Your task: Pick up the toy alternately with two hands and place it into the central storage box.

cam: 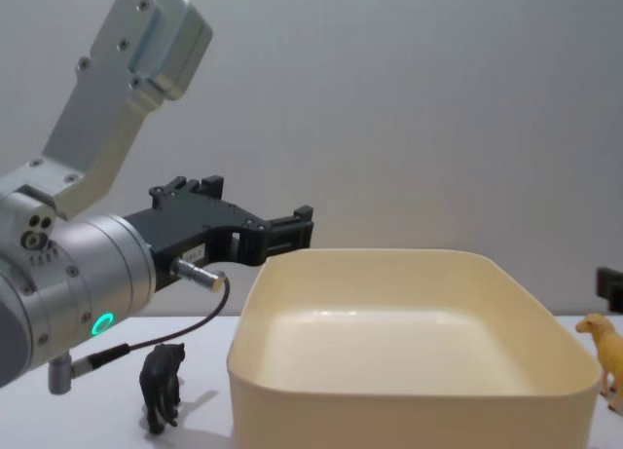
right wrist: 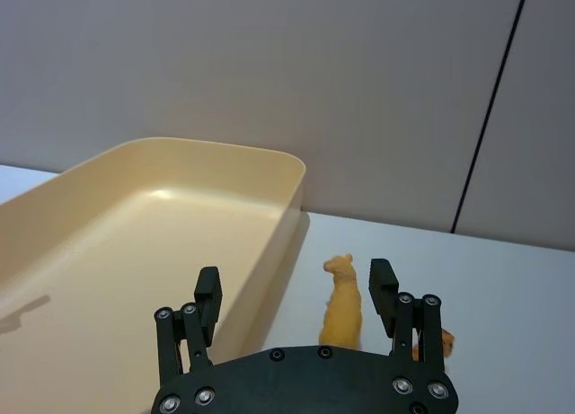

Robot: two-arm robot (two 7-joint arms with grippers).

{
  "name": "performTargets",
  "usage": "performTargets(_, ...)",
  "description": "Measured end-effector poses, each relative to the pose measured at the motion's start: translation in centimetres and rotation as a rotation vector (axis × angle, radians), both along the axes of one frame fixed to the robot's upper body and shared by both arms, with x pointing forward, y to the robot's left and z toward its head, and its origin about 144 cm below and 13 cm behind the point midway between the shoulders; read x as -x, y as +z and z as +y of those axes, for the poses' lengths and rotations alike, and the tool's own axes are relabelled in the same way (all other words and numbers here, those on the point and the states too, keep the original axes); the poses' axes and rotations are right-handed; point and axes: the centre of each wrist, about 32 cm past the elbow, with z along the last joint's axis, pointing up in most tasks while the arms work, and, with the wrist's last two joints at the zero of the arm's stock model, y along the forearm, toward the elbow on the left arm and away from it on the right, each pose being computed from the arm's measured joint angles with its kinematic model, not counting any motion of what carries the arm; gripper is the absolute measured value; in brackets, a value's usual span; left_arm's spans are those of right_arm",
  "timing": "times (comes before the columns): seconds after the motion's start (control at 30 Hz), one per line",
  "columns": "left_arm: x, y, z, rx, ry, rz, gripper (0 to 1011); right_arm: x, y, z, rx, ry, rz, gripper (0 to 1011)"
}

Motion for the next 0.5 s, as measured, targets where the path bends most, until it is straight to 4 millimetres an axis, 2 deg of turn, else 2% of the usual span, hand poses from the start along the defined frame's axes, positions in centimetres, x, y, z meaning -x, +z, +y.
performTargets(0.5,0.0,0.0,0.0,0.000,0.000,0.000,1002,2.7,-1.0,-2.7,0.028,-0.105,0.081,1001)
